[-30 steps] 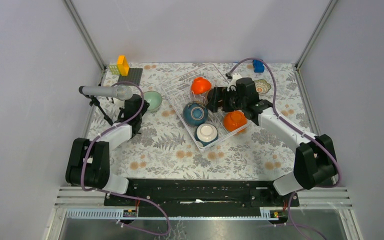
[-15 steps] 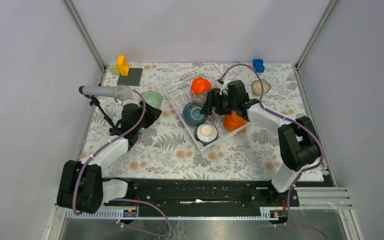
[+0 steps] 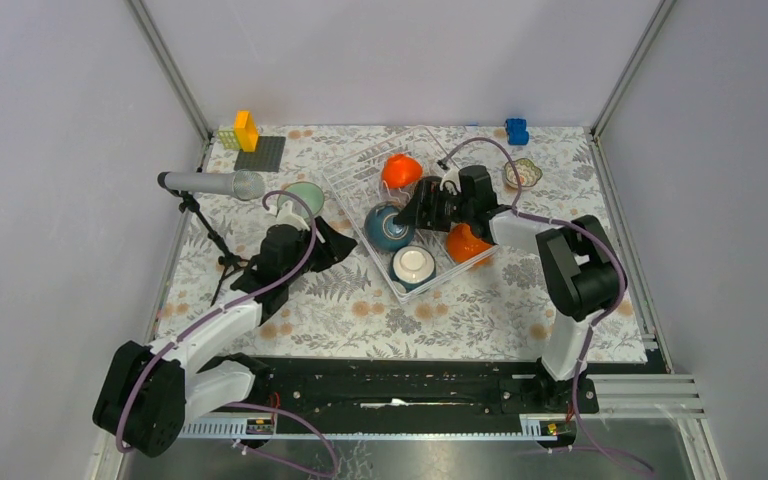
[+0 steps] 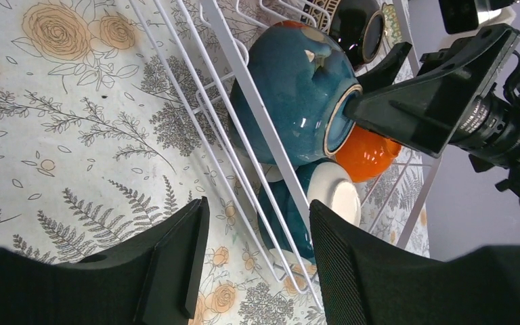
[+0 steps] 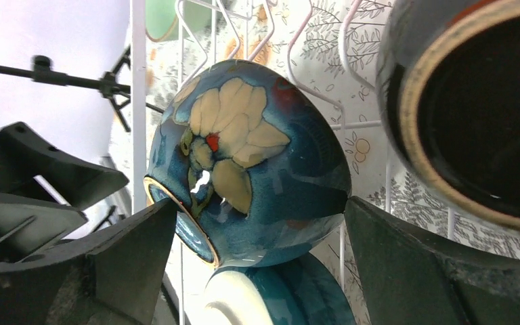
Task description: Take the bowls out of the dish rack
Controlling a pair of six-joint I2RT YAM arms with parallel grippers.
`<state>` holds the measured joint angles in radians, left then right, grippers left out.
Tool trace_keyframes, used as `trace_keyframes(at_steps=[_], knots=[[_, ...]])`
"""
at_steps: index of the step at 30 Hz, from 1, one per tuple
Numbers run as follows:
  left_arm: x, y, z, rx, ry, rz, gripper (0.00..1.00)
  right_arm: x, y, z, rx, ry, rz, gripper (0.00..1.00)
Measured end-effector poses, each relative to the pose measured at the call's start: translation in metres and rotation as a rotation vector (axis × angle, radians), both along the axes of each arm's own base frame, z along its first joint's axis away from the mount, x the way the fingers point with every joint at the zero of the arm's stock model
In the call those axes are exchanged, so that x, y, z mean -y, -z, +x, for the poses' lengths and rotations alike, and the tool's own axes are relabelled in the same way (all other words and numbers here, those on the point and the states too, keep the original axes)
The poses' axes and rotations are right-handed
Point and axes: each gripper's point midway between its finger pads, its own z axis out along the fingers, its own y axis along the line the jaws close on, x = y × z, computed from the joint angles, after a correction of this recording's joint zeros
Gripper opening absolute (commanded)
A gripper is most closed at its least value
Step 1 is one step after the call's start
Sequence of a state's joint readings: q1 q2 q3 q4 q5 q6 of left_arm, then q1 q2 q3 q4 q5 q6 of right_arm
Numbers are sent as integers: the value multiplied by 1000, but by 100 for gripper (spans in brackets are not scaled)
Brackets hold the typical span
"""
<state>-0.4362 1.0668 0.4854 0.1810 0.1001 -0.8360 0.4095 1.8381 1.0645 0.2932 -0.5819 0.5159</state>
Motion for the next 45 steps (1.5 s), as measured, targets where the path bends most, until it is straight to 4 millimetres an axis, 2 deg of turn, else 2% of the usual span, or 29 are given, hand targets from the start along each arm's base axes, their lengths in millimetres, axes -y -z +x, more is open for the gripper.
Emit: trace_keyframes(at_steps=[4, 10, 17, 23, 25, 28, 31, 34, 35, 37, 41, 45], knots=[[1, 2, -1, 8, 15, 19, 61, 0, 4, 5, -43, -6, 118, 99], [3, 2, -1, 29, 33, 44, 63, -5, 5, 9, -44, -23, 180, 100], [5, 12, 2, 29, 57, 83, 77, -4, 5, 11, -18, -25, 167, 98], [16, -3, 5, 89, 100, 101, 84, -4, 2, 7, 12, -19, 156, 89], [25, -12, 6, 116, 125, 101, 84, -5, 0, 6, 27, -18, 149, 85], [37, -23, 10, 147, 156, 106, 77, -5, -6, 1, 44, -12, 144, 80], [44, -28, 17, 163, 169, 120, 70, -7, -21, -6, 72, -21, 154, 72], [47, -31, 27, 175, 169, 144, 68, -9, -41, -9, 120, -36, 166, 68], [48, -32, 31, 179, 170, 156, 69, -9, -47, -10, 136, -41, 168, 67], [50, -34, 40, 189, 168, 180, 78, -9, -56, -12, 163, -47, 167, 71], [53, -35, 54, 203, 167, 235, 98, -3, -65, -12, 192, -17, 134, 88], [55, -31, 62, 200, 171, 292, 98, 6, -66, -5, 214, 38, 85, 85]])
